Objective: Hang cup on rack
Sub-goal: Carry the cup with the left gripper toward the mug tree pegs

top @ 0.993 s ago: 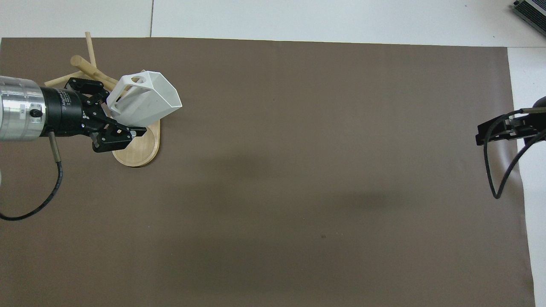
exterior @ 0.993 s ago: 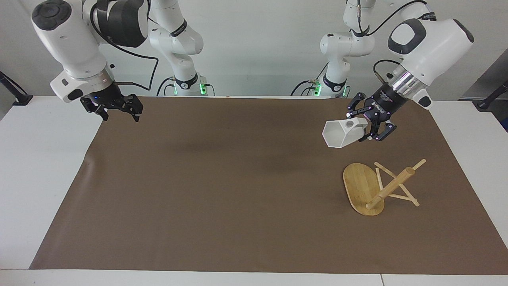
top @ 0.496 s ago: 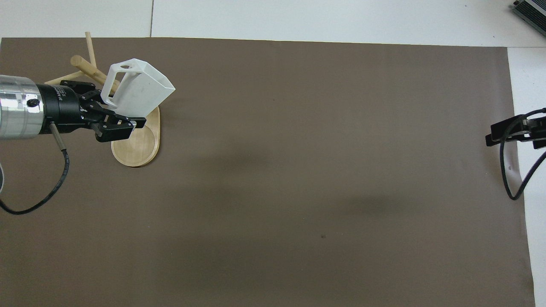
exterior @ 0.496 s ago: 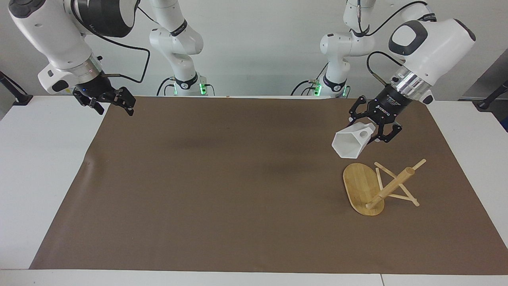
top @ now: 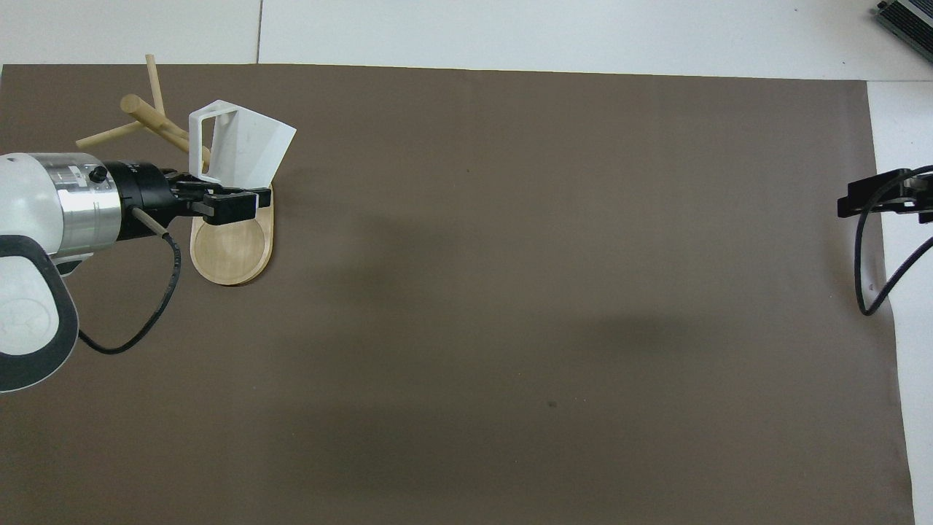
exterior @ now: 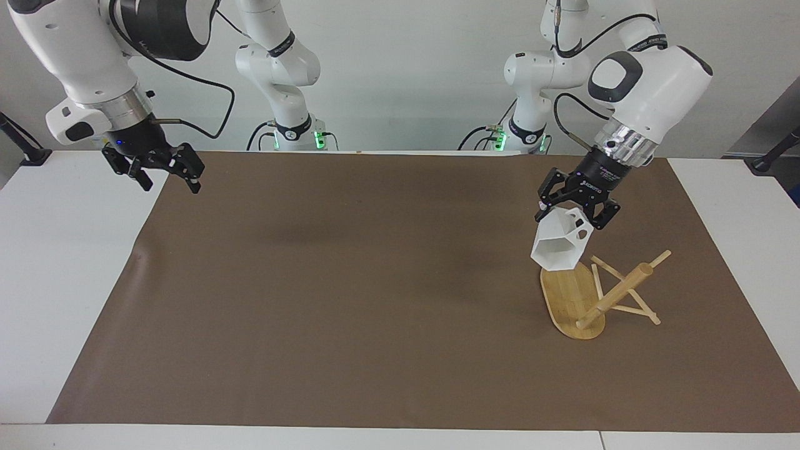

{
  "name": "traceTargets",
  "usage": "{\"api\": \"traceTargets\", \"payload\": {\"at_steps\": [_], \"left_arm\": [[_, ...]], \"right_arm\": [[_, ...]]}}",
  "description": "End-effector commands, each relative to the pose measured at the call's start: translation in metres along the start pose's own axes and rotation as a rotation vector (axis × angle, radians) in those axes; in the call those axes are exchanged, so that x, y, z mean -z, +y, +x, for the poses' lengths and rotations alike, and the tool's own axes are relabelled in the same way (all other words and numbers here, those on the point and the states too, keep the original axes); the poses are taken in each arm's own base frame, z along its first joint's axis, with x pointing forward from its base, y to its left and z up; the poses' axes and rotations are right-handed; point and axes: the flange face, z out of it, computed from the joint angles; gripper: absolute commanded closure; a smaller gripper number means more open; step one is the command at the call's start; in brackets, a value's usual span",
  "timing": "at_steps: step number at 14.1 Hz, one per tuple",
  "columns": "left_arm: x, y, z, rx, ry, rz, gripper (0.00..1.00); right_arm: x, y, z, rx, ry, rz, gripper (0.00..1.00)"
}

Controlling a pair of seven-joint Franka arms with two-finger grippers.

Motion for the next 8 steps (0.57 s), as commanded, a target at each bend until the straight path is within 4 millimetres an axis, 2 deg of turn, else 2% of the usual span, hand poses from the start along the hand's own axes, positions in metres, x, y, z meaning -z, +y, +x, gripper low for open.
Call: {"api": "traceTargets", "payload": {"at_steps": [1, 4, 6, 8], "left_arm": [[-0.001, -0.006, 0.023, 0.039, -0.047, -0.036, 1.0], [-0.001, -0.004, 0.024, 0.049, -0.066, -0.047, 1.0], [-0.005, 0.002, 0.035, 0.067, -0.094, -0.076, 1.0], [-0.008, 0.001, 0.038, 0.068, -0.098, -0.081, 1.0]], "right_arm": [[-0.002, 0.007, 0.0, -0.032, 0.019, 0.0, 0.0], [-0.004, 0.007, -0.002, -0.029, 0.004, 0.001, 0.0], [-0.005, 0.005, -0.004, -0.025, -0.004, 0.001, 0.0], [-0.005, 0.001, -0.004, -0.019, -0.004, 0.003, 0.0]]}}
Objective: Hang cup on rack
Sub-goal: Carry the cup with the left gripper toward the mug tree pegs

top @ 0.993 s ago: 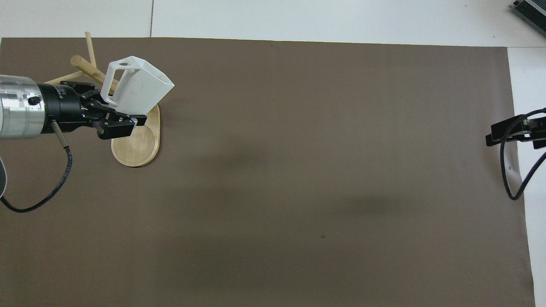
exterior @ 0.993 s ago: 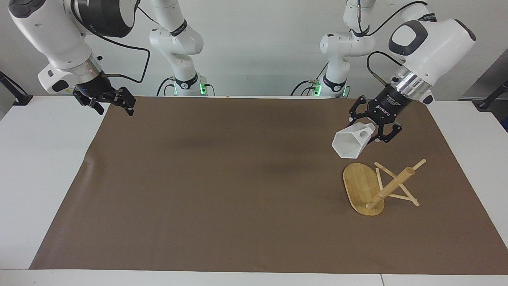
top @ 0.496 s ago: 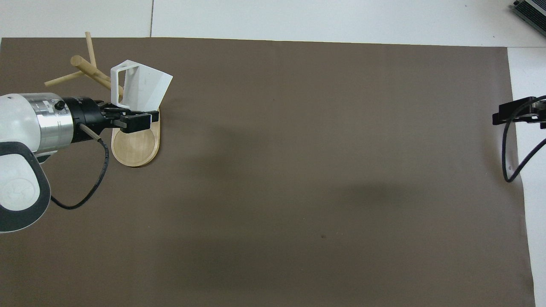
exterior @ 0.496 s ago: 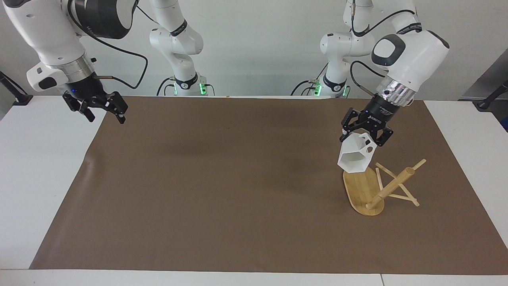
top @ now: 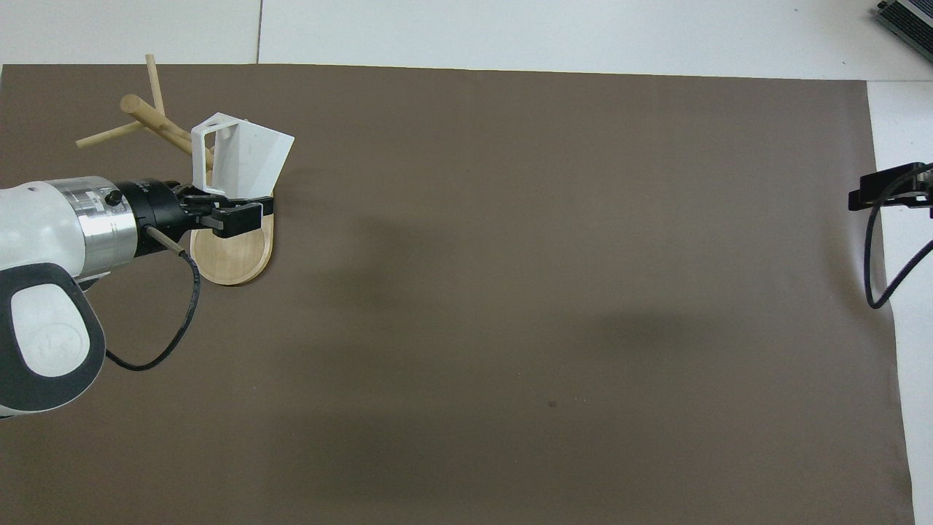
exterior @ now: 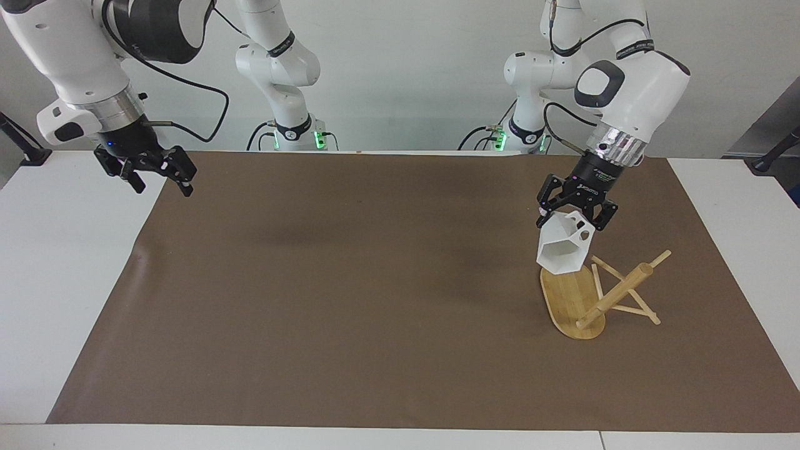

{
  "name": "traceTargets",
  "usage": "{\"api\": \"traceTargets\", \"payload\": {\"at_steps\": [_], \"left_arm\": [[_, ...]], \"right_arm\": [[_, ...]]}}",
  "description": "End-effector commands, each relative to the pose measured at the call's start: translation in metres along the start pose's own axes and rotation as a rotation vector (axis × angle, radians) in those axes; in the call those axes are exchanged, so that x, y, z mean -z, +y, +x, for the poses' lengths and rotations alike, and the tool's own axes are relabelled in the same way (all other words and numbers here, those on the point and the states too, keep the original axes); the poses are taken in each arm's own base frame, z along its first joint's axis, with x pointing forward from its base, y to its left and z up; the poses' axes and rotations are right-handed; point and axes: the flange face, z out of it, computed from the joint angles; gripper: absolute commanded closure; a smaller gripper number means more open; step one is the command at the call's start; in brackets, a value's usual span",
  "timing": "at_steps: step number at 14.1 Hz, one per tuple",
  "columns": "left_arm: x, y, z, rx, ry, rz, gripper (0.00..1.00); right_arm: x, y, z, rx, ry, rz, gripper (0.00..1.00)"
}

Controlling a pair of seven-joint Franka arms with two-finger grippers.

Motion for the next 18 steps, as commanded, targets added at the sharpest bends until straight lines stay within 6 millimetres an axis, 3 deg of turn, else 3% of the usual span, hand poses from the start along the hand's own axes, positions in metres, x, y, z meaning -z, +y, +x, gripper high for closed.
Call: {"api": "traceTargets", "payload": {"at_steps": [1, 18], "left_arm": [[0.005, -0.005, 0.012, 0.049, -0.026, -0.014, 1.0], [0.002, 0.005, 0.018, 0.126, -0.091, -0.057, 1.0]], "right_arm": [[-0.002, -0.006, -0.004, -0.007, -0.003, 0.003, 0.0], [-0.001, -0.008, -0.004, -0.004, -0.002, 0.004, 0.0]]}}
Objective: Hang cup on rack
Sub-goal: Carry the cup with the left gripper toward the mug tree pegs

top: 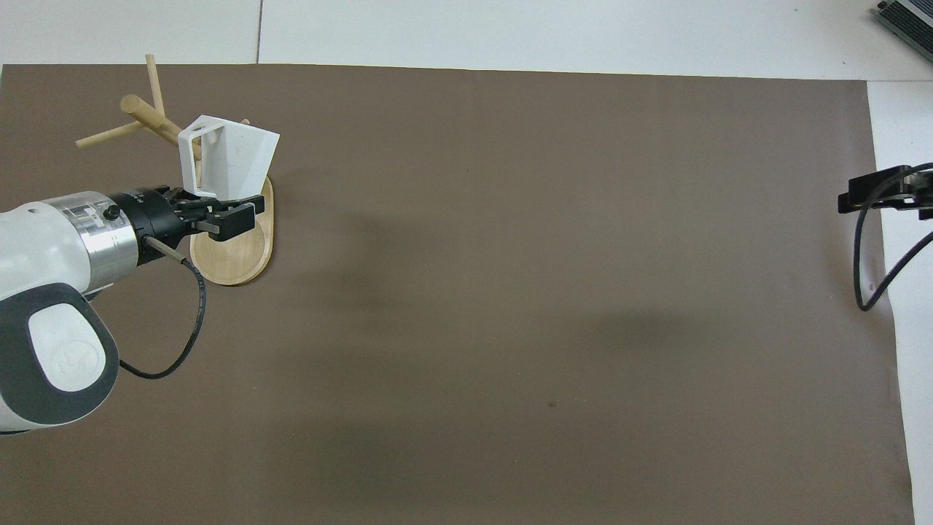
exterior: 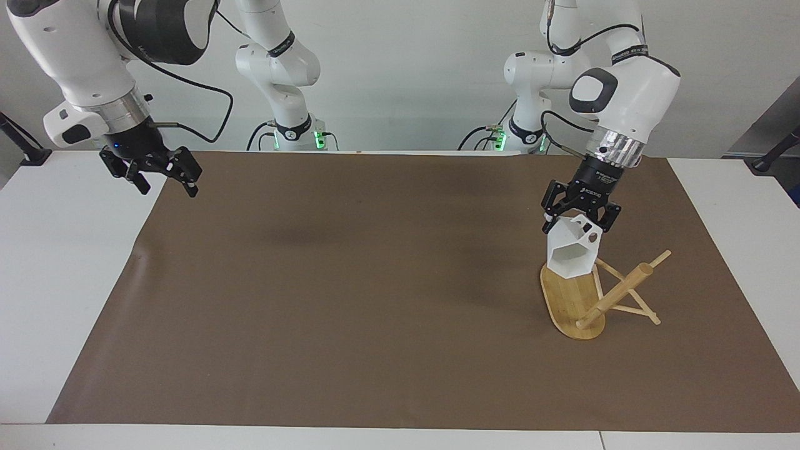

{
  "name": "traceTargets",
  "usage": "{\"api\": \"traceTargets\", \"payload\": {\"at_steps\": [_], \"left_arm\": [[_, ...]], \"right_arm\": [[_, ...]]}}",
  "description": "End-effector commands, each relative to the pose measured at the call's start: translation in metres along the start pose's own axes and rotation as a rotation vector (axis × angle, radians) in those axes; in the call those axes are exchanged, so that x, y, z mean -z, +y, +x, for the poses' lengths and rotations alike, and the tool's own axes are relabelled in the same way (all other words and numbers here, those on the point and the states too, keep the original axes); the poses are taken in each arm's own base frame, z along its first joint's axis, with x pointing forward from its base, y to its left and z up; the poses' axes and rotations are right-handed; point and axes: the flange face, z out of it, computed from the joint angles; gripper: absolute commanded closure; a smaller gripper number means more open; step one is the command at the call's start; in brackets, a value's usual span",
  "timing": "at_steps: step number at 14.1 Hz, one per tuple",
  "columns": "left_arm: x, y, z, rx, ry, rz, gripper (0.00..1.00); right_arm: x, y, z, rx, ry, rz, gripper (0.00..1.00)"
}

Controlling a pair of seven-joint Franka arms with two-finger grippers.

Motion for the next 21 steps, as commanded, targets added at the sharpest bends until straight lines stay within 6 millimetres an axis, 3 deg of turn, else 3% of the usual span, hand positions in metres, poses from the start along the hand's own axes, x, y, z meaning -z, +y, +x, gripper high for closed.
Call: {"api": "traceTargets", "payload": {"at_steps": [1, 7, 13, 21], "left_arm": [[0.007, -0.004, 0.007, 0.093, -0.031, -0.015, 1.0], [0.0, -0.001, 0.006, 0.097, -0.054, -0.03, 1.0], [-0.008, -0.023, 0.009, 0.051, -0.04, -0.007, 1.0], [-0.023, -0.016, 0.01, 0.058, -0.052, -0.027, 1.0]], "right_arm": [[0.001, -0.001, -0.004, -0.015, 0.001, 0.003, 0.0], [0.0, -0.001, -0.004, -0.015, 0.0, 0.003, 0.0], [0.0, -0.001, -0.004, -0.015, -0.002, 0.003, 0.0], [0.0, -0.001, -0.004, -0.015, 0.0, 0.003, 0.0]]}}
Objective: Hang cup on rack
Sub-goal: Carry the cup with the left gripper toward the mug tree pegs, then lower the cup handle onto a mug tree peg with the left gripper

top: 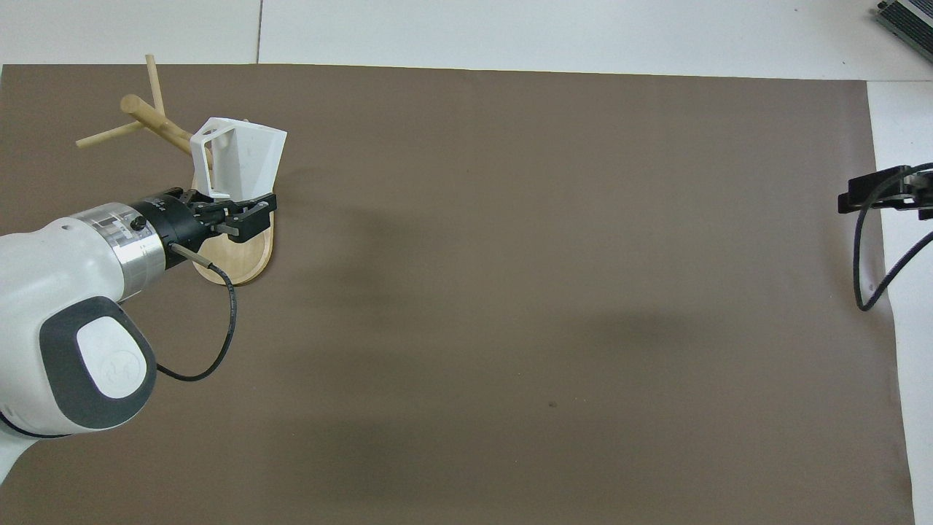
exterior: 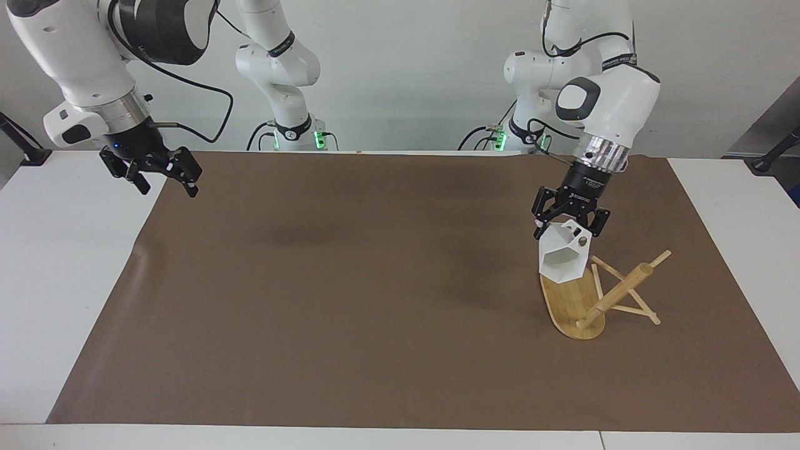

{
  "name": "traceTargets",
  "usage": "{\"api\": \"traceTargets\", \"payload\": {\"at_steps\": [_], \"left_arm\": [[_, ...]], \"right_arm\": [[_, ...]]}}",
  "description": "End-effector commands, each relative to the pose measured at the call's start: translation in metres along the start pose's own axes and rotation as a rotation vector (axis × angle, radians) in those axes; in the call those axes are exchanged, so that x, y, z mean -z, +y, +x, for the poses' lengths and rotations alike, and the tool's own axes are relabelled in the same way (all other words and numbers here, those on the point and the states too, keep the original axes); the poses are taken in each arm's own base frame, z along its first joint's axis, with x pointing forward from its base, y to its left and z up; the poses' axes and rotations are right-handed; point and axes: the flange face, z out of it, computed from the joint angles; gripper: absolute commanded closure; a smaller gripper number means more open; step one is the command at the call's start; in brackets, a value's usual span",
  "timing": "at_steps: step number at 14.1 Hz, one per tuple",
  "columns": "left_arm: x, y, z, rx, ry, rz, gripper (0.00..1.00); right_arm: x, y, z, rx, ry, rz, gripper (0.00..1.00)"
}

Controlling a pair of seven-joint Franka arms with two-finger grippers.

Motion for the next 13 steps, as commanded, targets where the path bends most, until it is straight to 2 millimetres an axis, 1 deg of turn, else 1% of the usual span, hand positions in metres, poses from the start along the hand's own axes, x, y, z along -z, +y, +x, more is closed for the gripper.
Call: {"api": "traceTargets", "payload": {"at_steps": [1, 6, 9, 13], "left_arm": [[-0.003, -0.003, 0.003, 0.074, -0.023, -0.014, 1.0], [-0.012, 0.003, 0.005, 0.079, -0.027, -0.026, 1.0], [-0.016, 0.012, 0.005, 0.092, -0.031, -0.038, 1.0], [-0.015, 0.019, 0.004, 0.105, -0.034, -0.047, 1.0]], "right_arm": [[0.0, -0.001, -0.004, -0.015, 0.0, 0.003, 0.0], [0.001, -0.001, -0.004, -0.015, 0.002, 0.004, 0.0], [0.0, -0.001, -0.004, -0.015, 0.0, 0.003, 0.0], [0.0, -0.001, -0.004, -0.015, 0.0, 0.003, 0.0]]}}
